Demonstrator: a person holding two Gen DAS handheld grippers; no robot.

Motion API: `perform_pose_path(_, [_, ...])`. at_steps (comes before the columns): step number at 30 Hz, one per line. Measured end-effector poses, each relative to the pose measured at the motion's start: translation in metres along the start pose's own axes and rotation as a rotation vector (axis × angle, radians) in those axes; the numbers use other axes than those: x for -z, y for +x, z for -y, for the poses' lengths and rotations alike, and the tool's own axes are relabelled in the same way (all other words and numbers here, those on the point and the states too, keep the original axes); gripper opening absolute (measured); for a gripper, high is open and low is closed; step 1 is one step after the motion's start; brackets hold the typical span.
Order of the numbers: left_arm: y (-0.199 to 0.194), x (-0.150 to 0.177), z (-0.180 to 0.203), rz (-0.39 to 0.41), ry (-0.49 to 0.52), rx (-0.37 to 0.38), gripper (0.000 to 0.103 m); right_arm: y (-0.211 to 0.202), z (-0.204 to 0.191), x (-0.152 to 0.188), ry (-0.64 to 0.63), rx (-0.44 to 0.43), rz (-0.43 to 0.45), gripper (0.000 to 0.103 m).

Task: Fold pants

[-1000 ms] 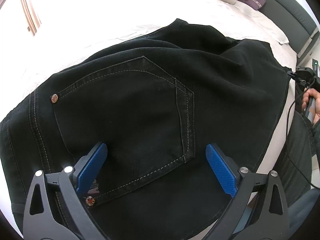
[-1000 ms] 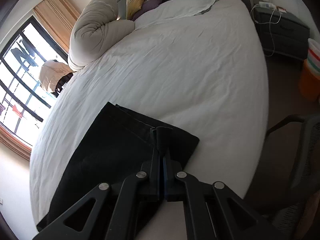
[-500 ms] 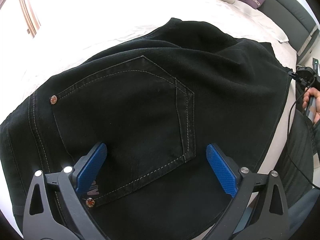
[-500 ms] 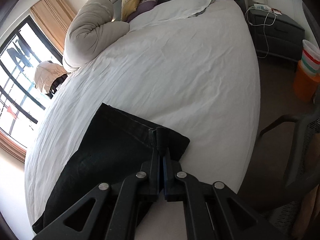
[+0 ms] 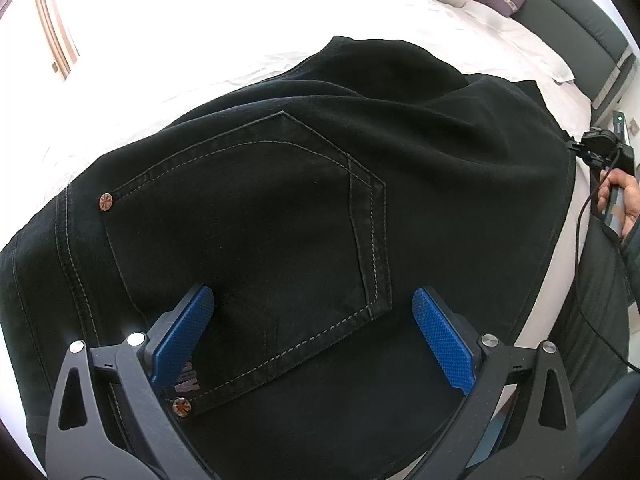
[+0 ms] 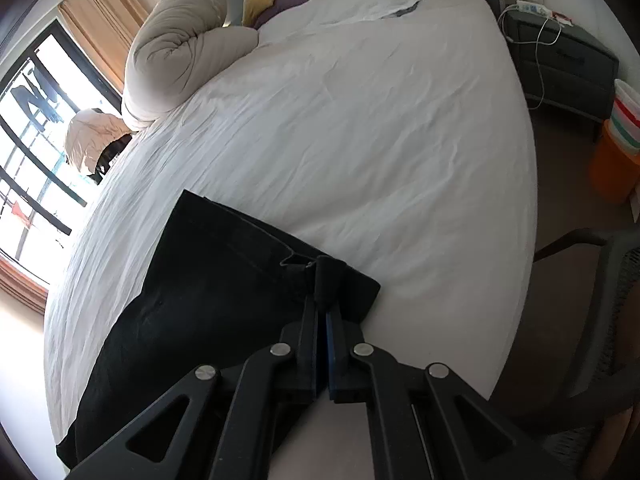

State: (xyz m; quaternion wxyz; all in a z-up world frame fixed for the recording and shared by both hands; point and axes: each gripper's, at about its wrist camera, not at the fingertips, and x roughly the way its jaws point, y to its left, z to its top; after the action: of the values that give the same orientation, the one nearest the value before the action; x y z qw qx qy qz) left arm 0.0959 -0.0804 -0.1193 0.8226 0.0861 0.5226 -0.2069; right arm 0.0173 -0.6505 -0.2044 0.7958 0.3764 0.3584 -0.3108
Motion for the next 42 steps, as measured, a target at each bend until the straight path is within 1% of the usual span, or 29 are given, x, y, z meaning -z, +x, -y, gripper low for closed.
perform_pose_path(2, [-0.001,0.0,0.0,0.002,-0.002,0.004,0.101,-0.003,0.003,-0.003,-0.016,-0.01,-0.031,0.003])
perform_pose_path(4, [-0.001,0.0,-0.002,0.007,-0.012,0.01,0.101,-0.011,0.005,-0.006,-0.044,-0.002,-0.056,0.008])
perform_pose_path(6, [-0.003,0.001,-0.004,0.013,-0.022,0.015,0.101,-0.028,0.007,-0.008,-0.059,0.139,-0.037,0.044])
perform_pose_path(7, [-0.004,0.001,-0.005,0.017,-0.027,0.018,0.101,-0.039,0.007,-0.009,-0.065,0.176,-0.002,0.044])
perform_pose_path(8, [-0.004,0.001,-0.005,0.02,-0.034,0.023,0.101,-0.053,0.001,-0.012,-0.09,0.18,0.044,0.044])
perform_pose_path(9, [-0.006,0.0,-0.006,0.021,-0.042,0.029,0.101,-0.059,-0.008,-0.014,-0.119,0.161,0.059,0.044])
perform_pose_path(12, [-0.013,-0.004,-0.005,0.024,-0.049,0.062,0.101,-0.064,-0.055,-0.016,-0.261,0.008,0.068,0.044])
perform_pose_path(14, [-0.022,-0.01,-0.003,0.05,-0.038,0.069,0.101,-0.051,-0.084,-0.009,-0.346,-0.095,0.027,0.045])
perform_pose_path(15, [-0.029,-0.013,-0.003,0.07,-0.035,0.07,0.101,-0.039,-0.093,-0.005,-0.369,-0.123,-0.007,0.051])
perform_pose_path(16, [-0.036,-0.018,-0.004,0.095,-0.034,0.076,0.101,-0.019,-0.097,-0.001,-0.38,-0.118,-0.062,0.058])
perform_pose_path(17, [-0.041,-0.023,-0.007,0.114,-0.035,0.083,0.101,0.0,-0.094,0.001,-0.373,-0.089,-0.118,0.064])
perform_pose_path(18, [-0.044,-0.028,-0.01,0.129,-0.034,0.085,0.101,0.024,-0.082,0.002,-0.334,-0.012,-0.178,0.058])
perform_pose_path(19, [-0.045,-0.035,-0.014,0.138,-0.031,0.079,0.101,0.032,-0.072,0.001,-0.298,0.027,-0.186,0.05])
perform_pose_path(20, [-0.044,-0.041,-0.018,0.142,-0.025,0.067,0.101,0.027,-0.066,-0.004,-0.272,0.051,-0.16,0.044])
perform_pose_path(22, [-0.041,-0.048,-0.025,0.153,-0.027,0.05,0.101,0.01,-0.073,-0.008,-0.299,0.165,-0.109,0.047])
perform_pose_path(23, [-0.037,-0.05,-0.03,0.154,-0.043,0.053,0.101,0.002,-0.083,-0.009,-0.341,0.177,-0.089,0.047])
perform_pose_path(24, [-0.032,-0.051,-0.034,0.148,-0.058,0.062,0.101,-0.007,-0.096,-0.01,-0.384,0.145,-0.082,0.047])
perform_pose_path(26, [-0.021,-0.051,-0.032,0.127,-0.067,0.088,0.101,-0.03,-0.138,-0.003,-0.481,-0.034,-0.086,0.048])
perform_pose_path(27, [-0.018,-0.048,-0.029,0.126,-0.06,0.103,0.101,-0.037,-0.163,0.006,-0.528,-0.134,-0.117,0.048])
perform_pose_path(28, [-0.015,-0.047,-0.026,0.124,-0.051,0.113,0.101,-0.043,-0.187,0.018,-0.59,-0.247,-0.164,0.048])
perform_pose_path(30, [-0.007,-0.042,-0.015,0.114,-0.029,0.116,0.101,-0.056,-0.25,0.06,-0.786,-0.524,-0.303,0.055])
perform_pose_path(31, [-0.004,-0.04,-0.012,0.114,-0.023,0.111,0.101,-0.062,-0.276,0.083,-0.888,-0.626,-0.363,0.057])
perform_pose_path(32, [-0.001,-0.039,-0.011,0.114,-0.029,0.114,0.101,-0.066,-0.307,0.114,-1.033,-0.698,-0.434,0.057])
perform_pose_path(34, [0.003,-0.038,-0.015,0.11,-0.052,0.128,0.101,-0.065,-0.339,0.149,-1.199,-0.732,-0.506,0.057])
perform_pose_path(35, [0.004,-0.038,-0.018,0.109,-0.063,0.136,0.101,-0.059,-0.355,0.163,-1.261,-0.74,-0.564,0.057])
perform_pose_path(36, [0.005,-0.037,-0.018,0.11,-0.069,0.142,0.101,-0.053,-0.365,0.175,-1.318,-0.734,-0.616,0.057])
perform_pose_path(37, [0.006,-0.037,-0.019,0.108,-0.067,0.145,0.101,-0.048,-0.376,0.185,-1.373,-0.715,-0.631,0.057])
perform_pose_path(38, [0.007,-0.029,-0.016,0.109,-0.061,0.144,0.101,-0.042,-0.385,0.187,-1.403,-0.708,-0.646,0.057])
perform_pose_path(42, [0.01,-0.027,-0.016,0.109,-0.053,0.144,0.101,-0.026,-0.405,0.194,-1.472,-0.707,-0.751,0.057])
